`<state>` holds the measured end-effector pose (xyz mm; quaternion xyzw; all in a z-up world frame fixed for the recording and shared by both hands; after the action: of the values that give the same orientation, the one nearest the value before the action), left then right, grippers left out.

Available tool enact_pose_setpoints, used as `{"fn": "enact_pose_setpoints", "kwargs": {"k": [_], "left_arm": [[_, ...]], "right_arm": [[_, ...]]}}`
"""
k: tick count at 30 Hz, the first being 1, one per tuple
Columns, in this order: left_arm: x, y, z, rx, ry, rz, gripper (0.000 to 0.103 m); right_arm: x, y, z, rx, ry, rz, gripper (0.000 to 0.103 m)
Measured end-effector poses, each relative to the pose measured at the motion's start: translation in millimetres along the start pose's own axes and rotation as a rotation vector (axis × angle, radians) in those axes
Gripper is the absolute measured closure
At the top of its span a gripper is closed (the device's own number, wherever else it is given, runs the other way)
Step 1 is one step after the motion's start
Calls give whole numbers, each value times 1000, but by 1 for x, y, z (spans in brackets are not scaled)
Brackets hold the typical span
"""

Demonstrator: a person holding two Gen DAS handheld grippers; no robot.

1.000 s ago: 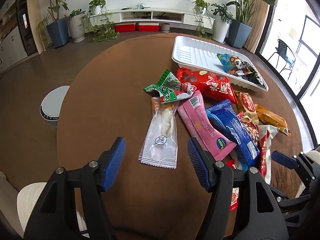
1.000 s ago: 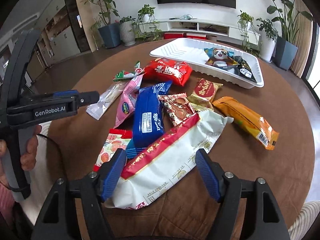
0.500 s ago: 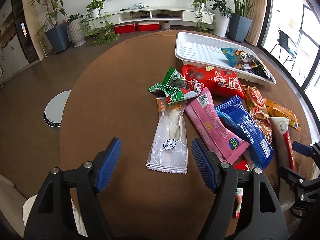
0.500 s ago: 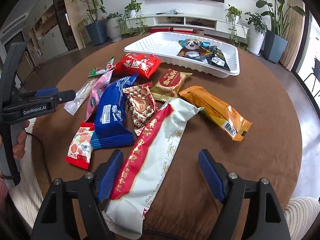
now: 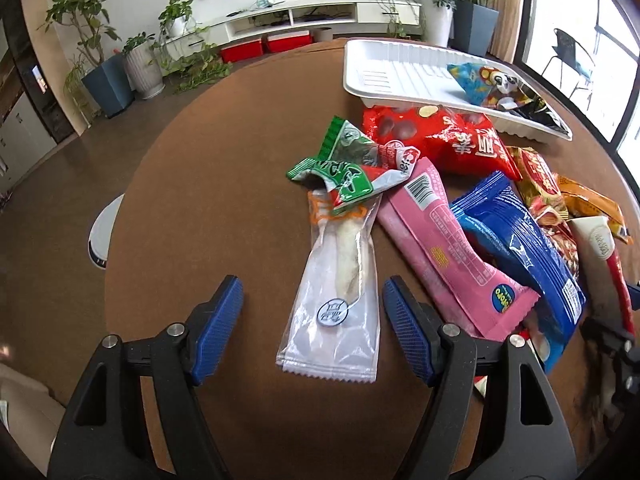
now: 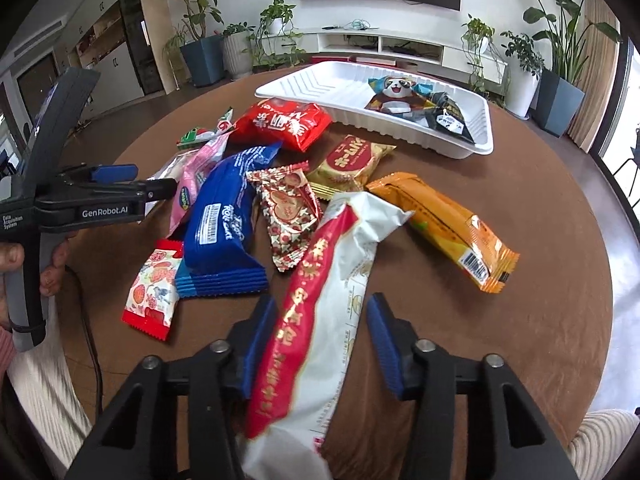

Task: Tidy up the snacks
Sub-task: 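Grasp the clear bun packet with the left gripper while the right grasps the white-red bar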

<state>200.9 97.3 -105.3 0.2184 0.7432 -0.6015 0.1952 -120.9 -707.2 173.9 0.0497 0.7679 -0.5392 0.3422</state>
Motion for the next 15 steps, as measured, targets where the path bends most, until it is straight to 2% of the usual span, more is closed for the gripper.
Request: {"fn": "enact_pose_setpoints", "kwargs": {"k": [1,3,5,7,10,15], "left_arm": [[-2,1,1,6,1,4,34],[-6,5,2,53,1,8,46],[-9,6,5,113,-4,7,69],[-10,6,7,113,3,8,71],[-14,8,7,131,-10,-1,81],[-12,4,7,154,-29,-10,84]], "right_arm": [[0,0,1,5,-7,4,64],[-1,0,5,13,-17,10,82],[-1,-1,9,-3,-7,17,84],[-1,-2,14,-36,20,24,85],[0,-4,23,-93,79,32,86],[4,-9,40,-227,210,40,87]]}}
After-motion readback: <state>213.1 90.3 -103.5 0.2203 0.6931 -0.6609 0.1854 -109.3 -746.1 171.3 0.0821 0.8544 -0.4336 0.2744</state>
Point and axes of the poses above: each gripper's, at about its wrist camera, not at the fingertips, and y roughly the way its jaws point, z to its right, x to its underside, the point moved 3 cm from there along y, roughly the way its jaws point, and after that the axes turned 6 degrees about -x, right-handed, at the moved point
